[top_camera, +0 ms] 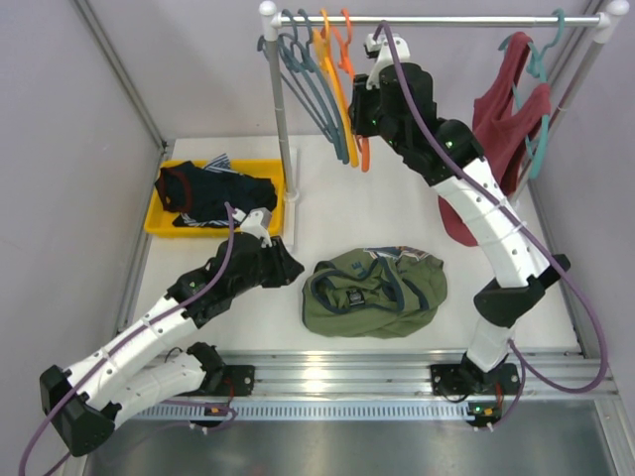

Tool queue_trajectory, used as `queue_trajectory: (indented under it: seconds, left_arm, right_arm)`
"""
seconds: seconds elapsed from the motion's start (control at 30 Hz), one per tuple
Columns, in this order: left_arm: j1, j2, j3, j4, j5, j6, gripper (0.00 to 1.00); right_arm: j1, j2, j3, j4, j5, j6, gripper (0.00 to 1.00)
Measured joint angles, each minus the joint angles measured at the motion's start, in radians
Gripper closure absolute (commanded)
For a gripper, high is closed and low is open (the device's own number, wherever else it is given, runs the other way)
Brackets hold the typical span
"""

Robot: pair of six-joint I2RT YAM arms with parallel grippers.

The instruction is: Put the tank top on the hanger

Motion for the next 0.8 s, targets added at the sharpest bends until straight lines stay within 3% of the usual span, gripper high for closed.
queue_trajectory:
  seconds: [0.2, 0.47, 0.8]
  left_arm:
    - [0.000, 0.000, 0.000, 0.000, 0.000, 0.000, 0.63]
    - [0.000, 0.011, 0.000, -0.001, 0.000, 0.000, 0.63]
    - [0.000, 0.020, 0.000, -0.001, 0.000, 0.000, 0.63]
  right_arm:
    - [-0.006, 0.022, 0.015, -0.015, -0.034, -0.005, 0.80]
    - [-0.008, 0.031, 0.022, -0.015, -0.026, -0.016, 1.00]
    - [-0.009, 0.031, 0.027, -0.012, 0.034, -0.024, 1.00]
